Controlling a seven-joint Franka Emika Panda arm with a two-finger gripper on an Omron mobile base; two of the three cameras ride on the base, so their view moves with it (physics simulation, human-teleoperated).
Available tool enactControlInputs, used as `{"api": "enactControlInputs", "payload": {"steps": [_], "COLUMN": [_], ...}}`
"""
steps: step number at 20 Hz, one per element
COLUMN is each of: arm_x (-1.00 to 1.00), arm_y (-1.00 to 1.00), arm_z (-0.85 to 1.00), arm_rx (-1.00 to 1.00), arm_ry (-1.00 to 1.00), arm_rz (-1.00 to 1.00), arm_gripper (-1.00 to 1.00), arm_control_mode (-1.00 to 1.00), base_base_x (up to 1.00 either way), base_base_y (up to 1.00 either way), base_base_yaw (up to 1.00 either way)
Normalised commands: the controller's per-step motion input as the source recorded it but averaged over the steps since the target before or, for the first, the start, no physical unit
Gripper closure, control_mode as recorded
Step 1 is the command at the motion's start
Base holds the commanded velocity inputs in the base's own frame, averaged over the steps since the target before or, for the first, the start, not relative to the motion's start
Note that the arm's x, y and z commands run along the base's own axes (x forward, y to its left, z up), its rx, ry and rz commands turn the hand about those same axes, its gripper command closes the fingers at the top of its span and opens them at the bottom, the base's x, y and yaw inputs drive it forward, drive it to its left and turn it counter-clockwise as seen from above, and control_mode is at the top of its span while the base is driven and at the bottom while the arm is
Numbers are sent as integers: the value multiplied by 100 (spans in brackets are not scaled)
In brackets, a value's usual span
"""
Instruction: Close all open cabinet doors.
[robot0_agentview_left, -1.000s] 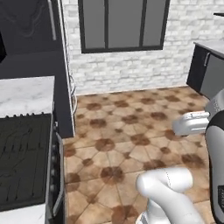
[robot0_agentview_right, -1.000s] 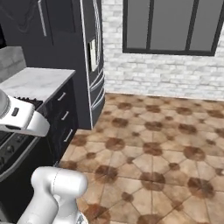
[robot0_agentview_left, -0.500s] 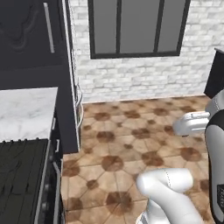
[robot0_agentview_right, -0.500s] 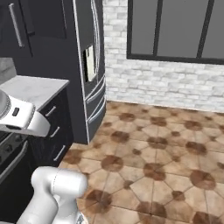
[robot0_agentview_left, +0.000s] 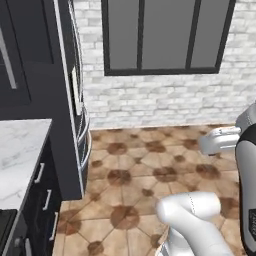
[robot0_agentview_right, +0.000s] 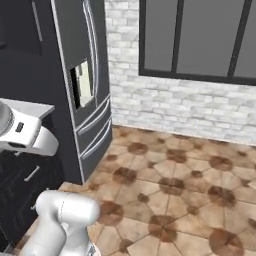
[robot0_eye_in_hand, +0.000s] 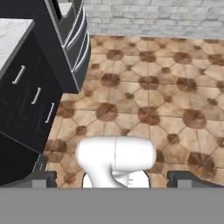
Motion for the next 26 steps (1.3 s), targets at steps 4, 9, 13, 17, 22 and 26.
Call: {"api": "enactControlInputs", "payload": {"steps": [4, 9, 13, 17, 22, 26], "arm_x": [0, 0, 0, 0, 0, 0], "arm_y": [0, 0, 0, 0, 0, 0], "arm_z": [0, 0, 0, 0, 0, 0], "arm_rx": [0, 0, 0, 0, 0, 0], "arm_ry": [0, 0, 0, 0, 0, 0], "arm_rz": [0, 0, 0, 0, 0, 0], "arm_gripper": [-100, -100, -100, -100, -100, -100], "arm_control_mode": [100, 100, 100, 100, 100, 100], "base_base_x": [91, 81, 73, 74, 54, 57], "base_base_y": [-36, -30, -37, -30, -27, -9], "base_base_yaw": [26, 43, 52, 59, 59, 64]}}
